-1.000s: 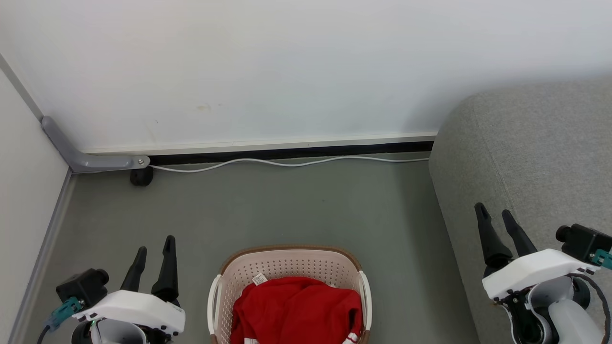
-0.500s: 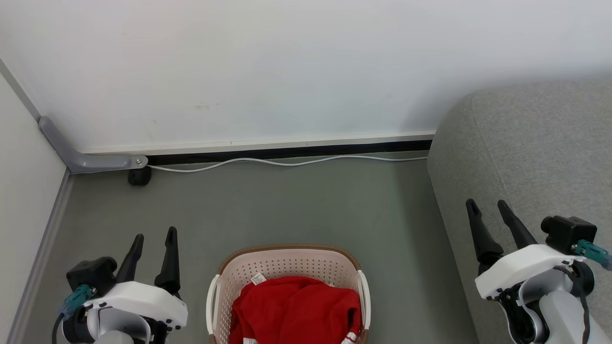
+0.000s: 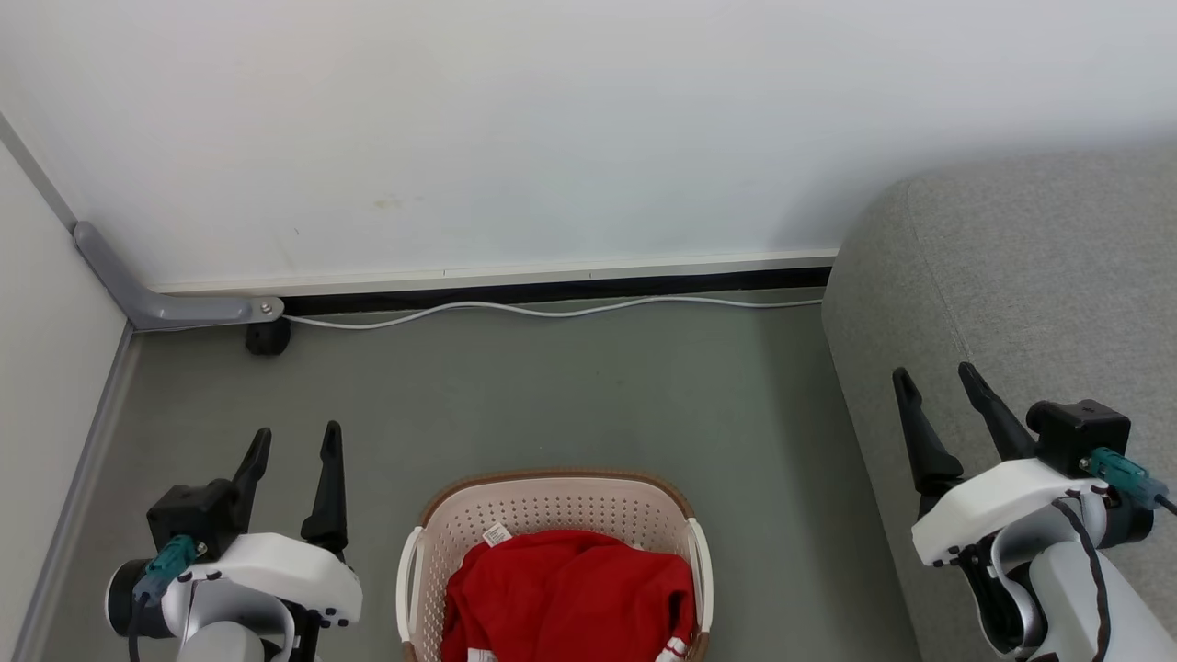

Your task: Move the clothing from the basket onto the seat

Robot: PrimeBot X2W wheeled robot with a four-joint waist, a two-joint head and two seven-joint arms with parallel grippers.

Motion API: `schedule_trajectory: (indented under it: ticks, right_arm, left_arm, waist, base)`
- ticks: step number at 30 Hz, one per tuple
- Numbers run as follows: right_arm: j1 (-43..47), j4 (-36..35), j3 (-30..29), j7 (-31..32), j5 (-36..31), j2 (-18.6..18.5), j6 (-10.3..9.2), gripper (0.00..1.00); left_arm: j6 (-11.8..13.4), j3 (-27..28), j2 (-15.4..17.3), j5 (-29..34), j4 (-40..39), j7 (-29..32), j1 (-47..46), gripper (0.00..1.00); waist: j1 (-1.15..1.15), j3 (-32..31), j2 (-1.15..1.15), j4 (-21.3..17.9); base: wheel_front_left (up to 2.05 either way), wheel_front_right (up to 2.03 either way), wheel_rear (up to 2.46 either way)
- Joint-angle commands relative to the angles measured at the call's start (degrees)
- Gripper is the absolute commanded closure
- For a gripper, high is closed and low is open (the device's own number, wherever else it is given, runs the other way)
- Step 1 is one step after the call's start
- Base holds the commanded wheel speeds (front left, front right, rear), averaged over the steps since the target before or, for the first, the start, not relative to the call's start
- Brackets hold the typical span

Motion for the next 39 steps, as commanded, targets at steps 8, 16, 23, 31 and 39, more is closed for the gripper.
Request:
schedule_trajectory:
  ticks: [8,16,23,31,39]
  right_arm:
    - [-3.3,-0.2,-0.3,-2.2,-6.7,-1.0,0.23,0.0]
    - [-4.0,0.4,-0.2,-3.5,-12.4,-1.3,0.25,0.0]
    - [-4.2,-0.1,-1.6,-3.8,-13.3,-1.0,0.25,0.0]
    - [-4.4,-0.5,-3.4,-3.8,-12.3,-0.3,0.25,0.0]
    - [-4.9,-1.2,-4.3,-3.8,-11.4,0.1,0.25,0.0]
  left_arm:
    - [1.3,2.2,1.0,6.9,-1.0,-2.1,-3.4,0.0]
    - [1.8,2.7,0.9,12.7,-0.6,-3.5,-3.7,0.0]
    - [1.8,3.5,0.3,13.4,-0.6,-3.8,-3.8,0.0]
    - [1.6,4.4,-0.3,13.1,-0.8,-3.8,-4.0,0.0]
    - [1.0,5.0,-0.7,13.0,-1.1,-3.8,-4.5,0.0]
  waist:
    - [0.0,0.0,0.0,0.0]
    - [0.0,0.0,0.0,-0.2]
    - [0.0,0.5,0.0,-0.2]
    - [0.0,1.5,0.0,-0.2]
    - [0.0,3.5,0.0,-0.2]
  base:
    - [0.0,0.0,0.0]
    - [0.0,0.0,0.0]
    - [0.0,0.0,0.0]
    - [0.0,0.0,0.0]
    - [0.0,0.0,0.0]
